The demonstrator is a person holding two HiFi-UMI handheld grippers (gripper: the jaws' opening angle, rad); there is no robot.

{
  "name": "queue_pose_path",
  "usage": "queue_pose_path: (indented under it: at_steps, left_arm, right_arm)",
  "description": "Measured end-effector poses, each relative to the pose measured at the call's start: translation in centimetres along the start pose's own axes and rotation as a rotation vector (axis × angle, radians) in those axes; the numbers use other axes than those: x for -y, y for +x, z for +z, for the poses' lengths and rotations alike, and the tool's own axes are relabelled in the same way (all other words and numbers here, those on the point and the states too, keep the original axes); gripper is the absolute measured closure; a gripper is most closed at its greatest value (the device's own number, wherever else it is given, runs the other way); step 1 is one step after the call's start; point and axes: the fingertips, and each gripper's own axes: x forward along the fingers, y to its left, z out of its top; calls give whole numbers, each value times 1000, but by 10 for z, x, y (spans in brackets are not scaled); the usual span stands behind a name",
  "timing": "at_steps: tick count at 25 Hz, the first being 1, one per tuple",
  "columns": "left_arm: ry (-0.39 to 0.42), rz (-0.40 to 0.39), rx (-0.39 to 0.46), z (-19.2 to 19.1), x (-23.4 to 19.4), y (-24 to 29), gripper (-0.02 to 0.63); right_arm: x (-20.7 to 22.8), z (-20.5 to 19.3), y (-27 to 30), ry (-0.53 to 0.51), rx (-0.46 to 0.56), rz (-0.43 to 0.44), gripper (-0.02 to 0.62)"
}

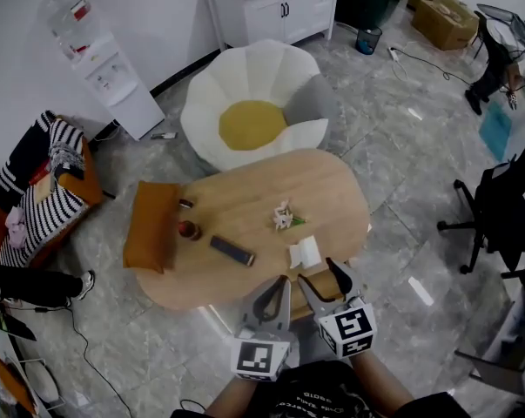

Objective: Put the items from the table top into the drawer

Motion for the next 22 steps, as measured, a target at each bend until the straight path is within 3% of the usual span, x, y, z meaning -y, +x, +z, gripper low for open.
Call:
queue_pose_path:
  at_steps: [22]
  left_arm:
    - [-27,104,-48,-56,-21,65,594]
  right_arm:
    - [44,-48,57,70,-66,53,318]
